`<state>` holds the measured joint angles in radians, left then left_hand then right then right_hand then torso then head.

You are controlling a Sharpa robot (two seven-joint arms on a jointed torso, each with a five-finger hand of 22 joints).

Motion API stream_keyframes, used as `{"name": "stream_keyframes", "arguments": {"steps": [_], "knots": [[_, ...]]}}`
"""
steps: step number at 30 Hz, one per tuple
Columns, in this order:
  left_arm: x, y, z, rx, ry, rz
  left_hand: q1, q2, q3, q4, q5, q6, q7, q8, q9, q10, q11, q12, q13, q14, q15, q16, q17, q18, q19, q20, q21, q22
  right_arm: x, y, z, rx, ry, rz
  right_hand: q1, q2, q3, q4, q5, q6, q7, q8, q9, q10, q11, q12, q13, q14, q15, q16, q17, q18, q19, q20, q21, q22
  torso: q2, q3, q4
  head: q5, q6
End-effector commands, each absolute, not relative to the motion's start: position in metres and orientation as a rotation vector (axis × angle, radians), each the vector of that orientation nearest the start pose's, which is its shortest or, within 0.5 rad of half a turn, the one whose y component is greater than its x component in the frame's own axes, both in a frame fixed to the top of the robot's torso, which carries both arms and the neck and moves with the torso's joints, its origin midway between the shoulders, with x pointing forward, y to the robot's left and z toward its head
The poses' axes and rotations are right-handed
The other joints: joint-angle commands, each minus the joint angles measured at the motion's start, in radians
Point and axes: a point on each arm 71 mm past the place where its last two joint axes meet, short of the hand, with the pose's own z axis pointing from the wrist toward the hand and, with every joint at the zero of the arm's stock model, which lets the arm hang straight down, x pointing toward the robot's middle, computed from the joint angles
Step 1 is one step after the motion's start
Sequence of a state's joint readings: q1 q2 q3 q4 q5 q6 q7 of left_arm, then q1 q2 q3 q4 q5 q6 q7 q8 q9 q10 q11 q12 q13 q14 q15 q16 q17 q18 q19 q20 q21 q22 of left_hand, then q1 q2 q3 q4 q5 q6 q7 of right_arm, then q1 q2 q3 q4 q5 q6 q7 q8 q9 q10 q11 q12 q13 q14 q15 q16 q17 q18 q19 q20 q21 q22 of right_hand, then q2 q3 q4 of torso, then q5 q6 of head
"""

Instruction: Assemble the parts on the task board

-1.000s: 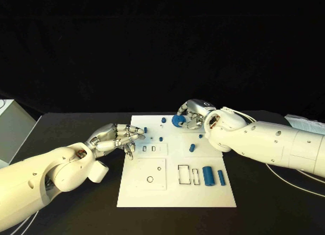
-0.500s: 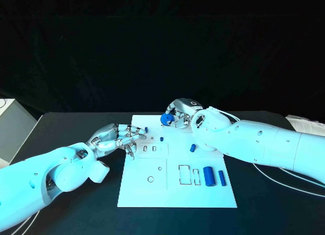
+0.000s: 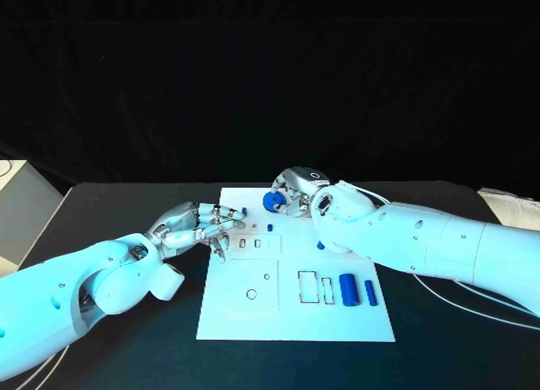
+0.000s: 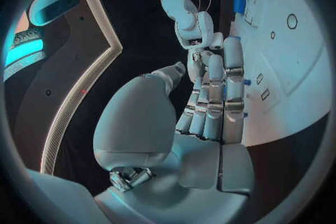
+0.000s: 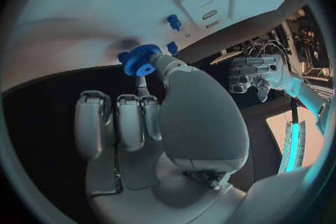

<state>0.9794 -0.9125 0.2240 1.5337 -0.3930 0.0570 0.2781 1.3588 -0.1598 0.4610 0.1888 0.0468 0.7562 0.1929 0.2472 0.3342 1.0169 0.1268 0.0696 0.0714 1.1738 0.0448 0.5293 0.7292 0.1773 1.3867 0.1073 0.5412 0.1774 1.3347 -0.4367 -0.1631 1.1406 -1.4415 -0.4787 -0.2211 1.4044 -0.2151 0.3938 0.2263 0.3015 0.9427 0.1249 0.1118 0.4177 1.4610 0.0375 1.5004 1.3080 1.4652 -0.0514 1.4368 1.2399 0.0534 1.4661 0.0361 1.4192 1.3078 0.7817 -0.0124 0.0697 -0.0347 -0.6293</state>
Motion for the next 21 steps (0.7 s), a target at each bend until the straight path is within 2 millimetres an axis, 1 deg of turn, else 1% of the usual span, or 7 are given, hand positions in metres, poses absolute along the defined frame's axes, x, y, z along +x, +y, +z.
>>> {"name": "stream_keyframes", "arguments": {"steps": [1, 5, 11, 15, 18, 21], "knots": [[0.4673, 0.2201, -0.1874, -0.752, 1.693, -1.715, 0.000, 0.007, 0.001, -0.005, 0.004, 0.000, 0.005, -0.005, 0.001, 0.000, 0.004, 0.000, 0.002, -0.006, -0.002, 0.006, 0.001, 0.000, 0.001, 0.002, 0.004, 0.001, 0.5560, -0.1041, -0.1617, -0.147, 1.497, 0.519, -0.002, -0.008, 0.005, 0.000, 0.001, -0.003, 0.001, 0.003, 0.001, -0.002, 0.003, -0.006, 0.147, 0.045, 0.007, 0.005, 0.000, -0.015, 0.083, 0.008, 0.003, 0.061, 0.000, 0.0004, -0.0014, 0.004, -0.003], [0.4671, 0.2194, -0.1873, -0.751, 1.694, -1.718, 0.000, 0.007, 0.001, -0.005, 0.004, 0.000, 0.005, -0.005, 0.001, 0.000, 0.004, 0.000, 0.002, -0.006, -0.002, 0.006, 0.001, 0.000, 0.001, 0.002, 0.004, 0.001, 0.5563, -0.1029, -0.1622, -0.150, 1.497, 0.516, -0.002, -0.008, 0.005, 0.000, 0.001, -0.003, 0.001, 0.003, 0.001, -0.002, 0.003, -0.006, 0.147, 0.045, 0.007, 0.005, 0.000, -0.015, 0.083, 0.008, 0.003, 0.061, 0.000, 0.0007, -0.0017, 0.005, -0.002], [0.4668, 0.2185, -0.1871, -0.750, 1.694, -1.720, 0.000, 0.007, 0.001, -0.005, 0.004, 0.000, 0.005, -0.005, 0.001, 0.000, 0.004, 0.000, 0.002, -0.006, -0.002, 0.006, 0.001, 0.000, 0.001, 0.002, 0.004, 0.001, 0.5565, -0.0999, -0.1646, -0.153, 1.503, 0.513, -0.003, -0.009, 0.007, -0.001, 0.001, -0.005, 0.002, 0.002, 0.000, -0.003, 0.004, -0.006, 0.147, 0.045, 0.007, 0.006, 0.001, -0.015, 0.083, 0.008, 0.004, 0.063, 0.000, -0.0005, -0.0013, 0.006, -0.002], [0.4666, 0.2177, -0.1870, -0.749, 1.695, -1.723, 0.000, 0.007, 0.001, -0.005, 0.004, 0.000, 0.005, -0.005, 0.001, 0.000, 0.004, 0.000, 0.002, -0.006, -0.002, 0.006, 0.001, 0.000, 0.001, 0.002, 0.004, 0.001, 0.5565, -0.0980, -0.1670, -0.154, 1.510, 0.511, -0.005, -0.011, 0.008, -0.001, 0.000, -0.006, 0.002, 0.001, 0.000, -0.003, 0.004, -0.007, 0.147, 0.045, 0.007, 0.006, 0.002, -0.015, 0.083, 0.008, 0.003, 0.062, 0.000, -0.0001, 0.0009, 0.007, -0.005], [0.4664, 0.2171, -0.1868, -0.748, 1.696, -1.724, 0.000, 0.007, 0.001, -0.005, 0.004, 0.000, 0.005, -0.005, 0.001, 0.000, 0.004, 0.000, 0.002, -0.006, -0.002, 0.006, 0.001, 0.000, 0.001, 0.002, 0.004, 0.001, 0.5569, -0.0975, -0.1682, -0.154, 1.514, 0.508, -0.005, -0.011, 0.008, -0.001, 0.000, -0.006, 0.002, 0.001, 0.000, -0.003, 0.004, -0.007, 0.147, 0.045, 0.007, 0.006, 0.002, -0.015, 0.083, 0.008, 0.003, 0.062, 0.001, -0.0009, 0.0019, 0.006, -0.006], [0.4662, 0.2168, -0.1867, -0.747, 1.696, -1.725, 0.000, 0.007, 0.001, -0.005, 0.004, 0.000, 0.005, -0.005, 0.001, 0.000, 0.004, 0.000, 0.002, -0.006, -0.002, 0.006, 0.001, 0.000, 0.001, 0.002, 0.004, 0.001, 0.5573, -0.0976, -0.1690, -0.155, 1.517, 0.505, -0.005, -0.011, 0.008, -0.001, 0.000, -0.006, 0.002, 0.001, 0.000, -0.003, 0.004, -0.007, 0.147, 0.045, 0.007, 0.006, 0.002, -0.015, 0.083, 0.008, 0.003, 0.062, 0.000, -0.0011, 0.0003, 0.010, -0.008]]}}
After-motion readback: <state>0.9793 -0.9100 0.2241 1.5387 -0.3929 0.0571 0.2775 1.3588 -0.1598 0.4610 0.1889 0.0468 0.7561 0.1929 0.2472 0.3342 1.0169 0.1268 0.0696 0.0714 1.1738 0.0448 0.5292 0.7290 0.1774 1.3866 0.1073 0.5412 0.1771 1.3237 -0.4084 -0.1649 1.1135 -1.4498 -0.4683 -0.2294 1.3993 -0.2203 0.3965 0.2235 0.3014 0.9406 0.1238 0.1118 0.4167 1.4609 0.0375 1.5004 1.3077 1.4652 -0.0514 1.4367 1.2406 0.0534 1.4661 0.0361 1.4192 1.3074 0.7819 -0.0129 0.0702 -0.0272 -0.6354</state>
